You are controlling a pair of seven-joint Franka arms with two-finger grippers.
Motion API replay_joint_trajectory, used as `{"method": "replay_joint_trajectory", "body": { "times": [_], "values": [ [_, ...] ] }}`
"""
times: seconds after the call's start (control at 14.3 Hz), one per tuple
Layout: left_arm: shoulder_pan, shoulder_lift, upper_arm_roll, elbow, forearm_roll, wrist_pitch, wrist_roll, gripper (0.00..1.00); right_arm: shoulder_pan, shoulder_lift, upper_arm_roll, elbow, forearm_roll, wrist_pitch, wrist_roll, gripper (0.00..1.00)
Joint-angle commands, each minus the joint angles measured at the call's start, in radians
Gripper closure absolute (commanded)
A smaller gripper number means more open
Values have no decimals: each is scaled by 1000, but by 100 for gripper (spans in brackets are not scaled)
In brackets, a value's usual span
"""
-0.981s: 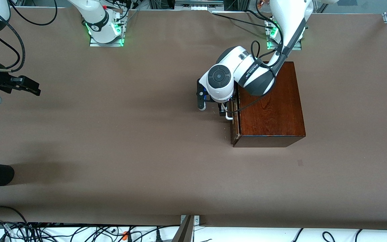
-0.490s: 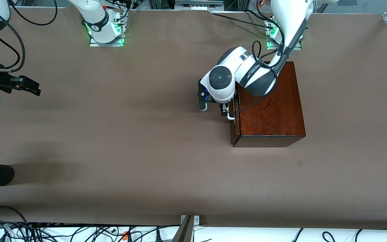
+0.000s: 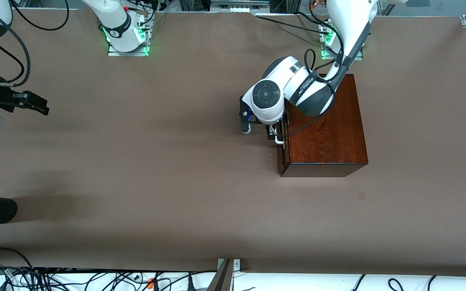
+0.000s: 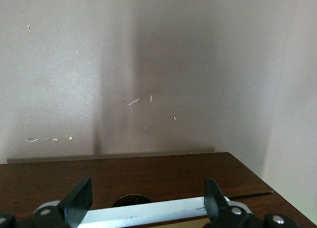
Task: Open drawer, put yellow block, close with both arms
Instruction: 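Press the drawer fully shut with the left gripper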
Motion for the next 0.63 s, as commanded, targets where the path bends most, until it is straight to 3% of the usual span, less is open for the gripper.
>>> {"method": "replay_joint_trajectory", "body": {
  "times": [0.0, 0.28, 0.56],
  "values": [
    [11, -59, -1, -9, 35, -30, -4, 0, 14, -5, -12, 12, 2, -16, 2, 0],
    [24, -133, -4, 46, 14, -105, -184, 0, 14, -5, -12, 12, 2, -16, 2, 0],
    [82, -179, 2, 216, -48, -329, -532, 0, 14, -5, -12, 12, 2, -14, 3, 0]
  ]
}}
